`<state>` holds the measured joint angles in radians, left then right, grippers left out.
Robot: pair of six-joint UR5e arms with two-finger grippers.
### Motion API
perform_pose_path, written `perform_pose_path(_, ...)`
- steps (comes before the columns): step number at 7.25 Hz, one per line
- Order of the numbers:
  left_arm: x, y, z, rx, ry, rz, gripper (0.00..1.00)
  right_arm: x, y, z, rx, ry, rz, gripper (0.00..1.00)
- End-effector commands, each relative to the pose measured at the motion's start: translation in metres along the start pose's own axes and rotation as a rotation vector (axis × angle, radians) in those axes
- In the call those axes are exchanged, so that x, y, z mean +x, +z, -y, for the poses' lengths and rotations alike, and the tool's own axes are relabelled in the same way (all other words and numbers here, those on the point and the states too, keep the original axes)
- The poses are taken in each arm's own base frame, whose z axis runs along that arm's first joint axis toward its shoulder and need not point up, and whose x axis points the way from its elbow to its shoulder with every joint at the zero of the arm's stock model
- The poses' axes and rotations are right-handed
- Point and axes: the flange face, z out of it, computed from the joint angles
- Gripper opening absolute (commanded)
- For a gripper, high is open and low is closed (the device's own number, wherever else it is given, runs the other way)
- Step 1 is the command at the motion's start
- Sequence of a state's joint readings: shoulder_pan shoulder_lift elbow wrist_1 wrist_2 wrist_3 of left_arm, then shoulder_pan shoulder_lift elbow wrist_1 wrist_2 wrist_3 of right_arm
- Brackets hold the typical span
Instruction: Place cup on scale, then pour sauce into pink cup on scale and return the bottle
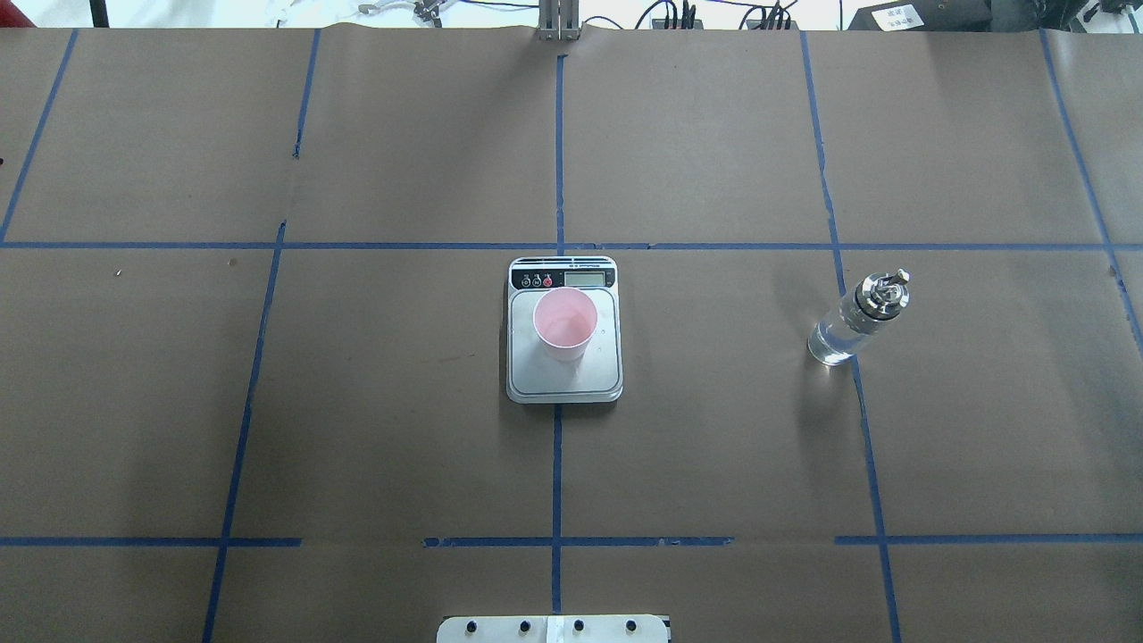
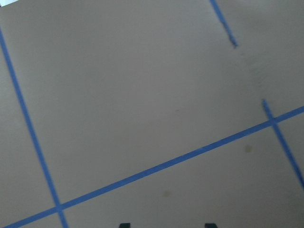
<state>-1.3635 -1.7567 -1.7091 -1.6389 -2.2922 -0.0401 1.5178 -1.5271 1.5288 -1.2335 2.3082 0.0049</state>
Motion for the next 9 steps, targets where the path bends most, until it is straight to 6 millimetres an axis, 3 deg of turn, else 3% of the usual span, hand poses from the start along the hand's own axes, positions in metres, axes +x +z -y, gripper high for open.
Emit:
perform_pose_path(1,-0.056,0.000,-0.016,-0.018,-0.028,-0.012,0.63,0.008,-0.027,0.042,-0.125,-0.037,0.009,1.00)
perform_pose_path(2,-0.065,-0.001,-0.023,-0.031,-0.029,-0.010,1.00,0.014,-0.036,0.041,-0.164,-0.064,0.019,1.00)
perform_pose_path(4,-0.095,0.027,-0.052,-0.105,-0.104,-0.001,1.00,0.019,-0.030,-0.025,-0.148,-0.118,0.011,1.00)
perform_pose_path(5,-0.107,0.045,-0.081,-0.132,-0.130,-0.017,1.00,0.017,-0.030,-0.021,-0.125,-0.124,0.012,1.00)
perform_pose_path(6,-0.110,0.048,-0.076,-0.122,-0.137,-0.015,1.00,0.018,-0.028,-0.024,-0.152,-0.035,0.017,1.00)
perform_pose_path(7,-0.109,0.040,-0.070,-0.109,-0.142,-0.014,1.00,0.018,-0.028,-0.024,-0.154,-0.020,0.023,1.00)
perform_pose_path(8,-0.114,0.019,-0.059,-0.073,-0.153,-0.002,1.00,0.018,-0.018,-0.023,-0.177,-0.013,0.027,1.00)
perform_pose_path(9,-0.132,-0.012,-0.058,-0.034,-0.203,-0.006,1.00,0.020,-0.015,-0.009,-0.210,0.016,0.036,1.00)
